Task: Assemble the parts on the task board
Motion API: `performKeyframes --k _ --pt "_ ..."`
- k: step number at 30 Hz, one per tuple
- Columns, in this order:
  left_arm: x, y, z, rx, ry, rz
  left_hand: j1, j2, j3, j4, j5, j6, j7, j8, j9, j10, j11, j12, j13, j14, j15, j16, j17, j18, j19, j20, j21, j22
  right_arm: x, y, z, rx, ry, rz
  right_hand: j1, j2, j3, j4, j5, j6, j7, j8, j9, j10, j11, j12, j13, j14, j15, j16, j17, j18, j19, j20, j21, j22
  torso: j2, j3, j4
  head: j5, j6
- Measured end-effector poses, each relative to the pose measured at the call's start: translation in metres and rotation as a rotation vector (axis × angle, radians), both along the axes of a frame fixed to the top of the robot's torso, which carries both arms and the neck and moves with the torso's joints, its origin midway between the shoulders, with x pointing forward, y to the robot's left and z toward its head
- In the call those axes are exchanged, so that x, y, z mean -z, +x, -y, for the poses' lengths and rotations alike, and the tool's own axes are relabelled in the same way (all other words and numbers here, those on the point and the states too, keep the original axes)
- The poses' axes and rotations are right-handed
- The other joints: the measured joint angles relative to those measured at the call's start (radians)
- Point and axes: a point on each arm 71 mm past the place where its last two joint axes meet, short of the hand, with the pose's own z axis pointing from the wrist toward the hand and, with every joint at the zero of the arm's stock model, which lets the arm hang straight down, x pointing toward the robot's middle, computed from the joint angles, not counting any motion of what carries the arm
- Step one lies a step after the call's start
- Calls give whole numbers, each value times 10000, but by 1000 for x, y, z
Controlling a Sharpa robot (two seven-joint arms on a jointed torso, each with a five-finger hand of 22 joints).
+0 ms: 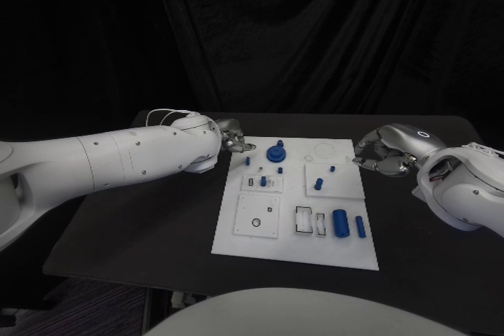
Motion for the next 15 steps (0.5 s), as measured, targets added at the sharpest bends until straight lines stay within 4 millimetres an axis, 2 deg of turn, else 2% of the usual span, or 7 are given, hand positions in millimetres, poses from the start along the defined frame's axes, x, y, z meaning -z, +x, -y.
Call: performKeyframes --k 4,15 --pt "2 3 -1 -5 223 -238 -115 -21 -107 22 -139 0 0 -42 0 -35 35 0 0 10 10 0 0 0 -10 10 36 0 0 0 -1 -12 3 -1 0 0 0 0 40 0 0 0 0 0 0 0 0 0 0 0 0 0 0 0 0 0 4 -9 1 -9 0" --pt "5 6 -2 8 517 -605 -245 6 -275 26 -141 1 0 -82 -1 -35 35 0 0 -25 45 0 0 0 11 31 35 -1 0 0 0 -5 0 -4 0 0 29 28 82 0 0 0 -9 0 0 0 0 0 0 0 0 0 0 0 0 -1 -3 -10 -3 2 0"
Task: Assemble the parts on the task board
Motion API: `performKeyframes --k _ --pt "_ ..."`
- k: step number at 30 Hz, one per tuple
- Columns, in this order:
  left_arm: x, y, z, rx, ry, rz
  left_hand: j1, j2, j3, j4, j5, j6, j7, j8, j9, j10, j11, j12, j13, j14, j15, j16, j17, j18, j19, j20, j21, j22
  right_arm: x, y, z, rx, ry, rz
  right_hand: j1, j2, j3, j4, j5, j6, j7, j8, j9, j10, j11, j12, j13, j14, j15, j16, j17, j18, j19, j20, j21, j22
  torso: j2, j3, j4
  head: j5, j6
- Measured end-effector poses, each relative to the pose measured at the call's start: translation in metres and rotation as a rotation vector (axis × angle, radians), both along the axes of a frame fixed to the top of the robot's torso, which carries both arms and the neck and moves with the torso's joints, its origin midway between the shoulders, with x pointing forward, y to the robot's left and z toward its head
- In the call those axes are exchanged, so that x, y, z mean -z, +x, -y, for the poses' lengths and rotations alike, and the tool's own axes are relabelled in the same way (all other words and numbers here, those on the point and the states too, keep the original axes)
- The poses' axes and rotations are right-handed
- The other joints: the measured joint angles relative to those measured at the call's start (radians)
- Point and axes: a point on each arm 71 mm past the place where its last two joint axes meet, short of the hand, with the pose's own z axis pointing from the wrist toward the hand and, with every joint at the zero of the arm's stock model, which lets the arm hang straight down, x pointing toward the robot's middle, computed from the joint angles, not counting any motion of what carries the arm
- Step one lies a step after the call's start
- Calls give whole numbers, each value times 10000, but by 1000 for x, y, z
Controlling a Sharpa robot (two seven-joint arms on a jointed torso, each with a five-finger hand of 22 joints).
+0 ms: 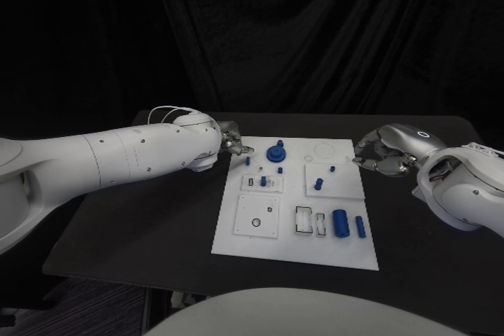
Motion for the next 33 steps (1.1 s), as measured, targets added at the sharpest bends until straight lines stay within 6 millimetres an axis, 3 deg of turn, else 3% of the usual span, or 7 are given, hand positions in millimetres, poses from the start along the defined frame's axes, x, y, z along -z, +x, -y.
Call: performKeyframes --k 18,33 --pt "5 0 5 132 97 -221 -263 159 -190 -31 2 -9 60 -350 -109 -7 64 0 0 36 35 0 0 0 -23 49 -101 -1 1 0 -1 -13 -10 -23 0 0 0 0 101 0 0 0 -8 0 0 0 0 0 0 0 0 0 0 0 0 0 -17 -3 10 -55 -1" --pt "11 -1 7 86 193 -370 -232 186 -218 -59 204 76 73 -541 -231 -8 63 0 0 36 35 0 7 -1 -1 70 -139 -1 1 0 -1 -16 -14 -35 0 0 0 -1 150 0 0 0 -24 0 0 0 0 0 0 0 0 0 0 0 0 7 -3 3 3 -56 -1"
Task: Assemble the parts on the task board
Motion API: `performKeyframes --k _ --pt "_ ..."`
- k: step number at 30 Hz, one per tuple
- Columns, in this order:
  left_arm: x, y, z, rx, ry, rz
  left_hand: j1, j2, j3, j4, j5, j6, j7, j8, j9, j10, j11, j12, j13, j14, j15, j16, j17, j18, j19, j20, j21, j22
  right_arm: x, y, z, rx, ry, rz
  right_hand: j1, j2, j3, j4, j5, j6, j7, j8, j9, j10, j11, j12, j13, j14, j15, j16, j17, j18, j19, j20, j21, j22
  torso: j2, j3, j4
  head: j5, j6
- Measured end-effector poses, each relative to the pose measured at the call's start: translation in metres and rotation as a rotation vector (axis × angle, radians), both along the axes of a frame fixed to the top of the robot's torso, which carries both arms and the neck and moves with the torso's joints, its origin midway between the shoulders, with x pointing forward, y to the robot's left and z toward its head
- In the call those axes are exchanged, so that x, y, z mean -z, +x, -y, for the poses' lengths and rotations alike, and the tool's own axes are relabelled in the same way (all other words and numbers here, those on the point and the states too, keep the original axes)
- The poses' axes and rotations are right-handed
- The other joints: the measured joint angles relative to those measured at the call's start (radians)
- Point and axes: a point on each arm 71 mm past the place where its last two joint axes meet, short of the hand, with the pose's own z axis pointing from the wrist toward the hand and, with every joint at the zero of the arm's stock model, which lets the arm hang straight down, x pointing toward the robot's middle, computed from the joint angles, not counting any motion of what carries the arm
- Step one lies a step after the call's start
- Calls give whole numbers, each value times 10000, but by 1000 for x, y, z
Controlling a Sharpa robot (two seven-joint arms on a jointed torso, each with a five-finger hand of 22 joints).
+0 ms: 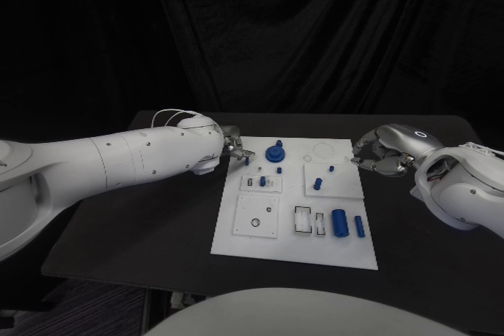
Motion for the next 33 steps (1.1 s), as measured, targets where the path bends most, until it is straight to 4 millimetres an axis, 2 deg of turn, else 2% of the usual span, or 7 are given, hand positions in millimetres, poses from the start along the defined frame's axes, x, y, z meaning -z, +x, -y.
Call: performKeyframes --k 12,19,33 --pt "2 0 1 20 -8 -25 48 47 0 0 108 0 0 -88 -46 29 28 0 0 -3 3 0 -1 0 16 17 -60 0 0 0 0 -1 -5 -6 0 0 0 0 26 0 0 0 -5 0 0 0 0 0 0 0 0 0 0 0 0 -1 1 0 0 -26 0" --pt "2 0 3 61 -17 -38 134 132 1 0 320 22 22 -169 -90 29 29 0 0 -37 36 0 -2 1 -19 51 -99 0 0 0 0 -7 -11 -14 0 0 0 0 40 0 0 0 -9 0 0 0 0 0 0 0 0 0 0 0 0 -2 0 0 0 -27 0" --pt "6 0 3 79 63 -194 391 147 30 -29 676 142 -1 -272 -143 29 29 0 0 -37 36 0 -4 0 -19 50 -137 0 2 0 -1 -19 -48 -80 40 40 29 -29 119 0 0 0 -18 0 0 0 0 0 0 0 0 0 0 0 0 -3 -4 2 2 -35 0"
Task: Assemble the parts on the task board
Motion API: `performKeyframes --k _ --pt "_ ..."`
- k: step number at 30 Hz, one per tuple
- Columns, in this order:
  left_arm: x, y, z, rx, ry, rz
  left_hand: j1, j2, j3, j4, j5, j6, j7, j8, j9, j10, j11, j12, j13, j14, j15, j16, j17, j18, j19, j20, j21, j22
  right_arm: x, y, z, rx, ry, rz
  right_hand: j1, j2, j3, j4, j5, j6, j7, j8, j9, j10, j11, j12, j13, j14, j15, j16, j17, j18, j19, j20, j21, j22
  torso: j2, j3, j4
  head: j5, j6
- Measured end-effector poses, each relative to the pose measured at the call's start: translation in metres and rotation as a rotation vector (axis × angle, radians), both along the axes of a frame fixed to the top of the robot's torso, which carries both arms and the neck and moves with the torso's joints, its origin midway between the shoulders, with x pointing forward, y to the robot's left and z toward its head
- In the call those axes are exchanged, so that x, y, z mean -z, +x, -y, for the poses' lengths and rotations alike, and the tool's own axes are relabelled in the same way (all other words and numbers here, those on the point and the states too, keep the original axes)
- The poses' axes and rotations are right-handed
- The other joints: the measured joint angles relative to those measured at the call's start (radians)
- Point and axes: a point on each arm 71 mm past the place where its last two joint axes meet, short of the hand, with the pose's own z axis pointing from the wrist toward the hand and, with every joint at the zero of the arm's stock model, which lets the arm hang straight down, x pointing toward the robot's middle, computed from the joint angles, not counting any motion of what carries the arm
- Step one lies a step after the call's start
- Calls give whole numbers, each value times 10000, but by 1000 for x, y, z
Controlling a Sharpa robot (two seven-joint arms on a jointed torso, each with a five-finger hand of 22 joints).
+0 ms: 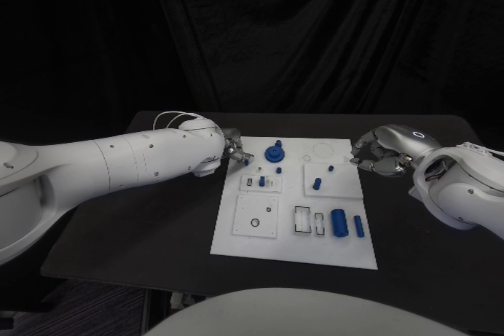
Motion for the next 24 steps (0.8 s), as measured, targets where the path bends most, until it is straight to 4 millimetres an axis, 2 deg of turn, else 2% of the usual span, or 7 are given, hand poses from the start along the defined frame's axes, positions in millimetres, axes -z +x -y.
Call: performKeyframes --k 24 --pt "1 -2 3 120 19 -127 129 -38 83 -83 139 0 0 -126 -33 0 0 0 0 0 0 0 -2 -1 -1 -1 -39 0 2 -1 1 -3 -66 -118 0 0 27 -27 65 0 0 0 -9 0 0 0 0 0 0 0 0 0 0 0 -40 -2 2 -2 2 14 0"
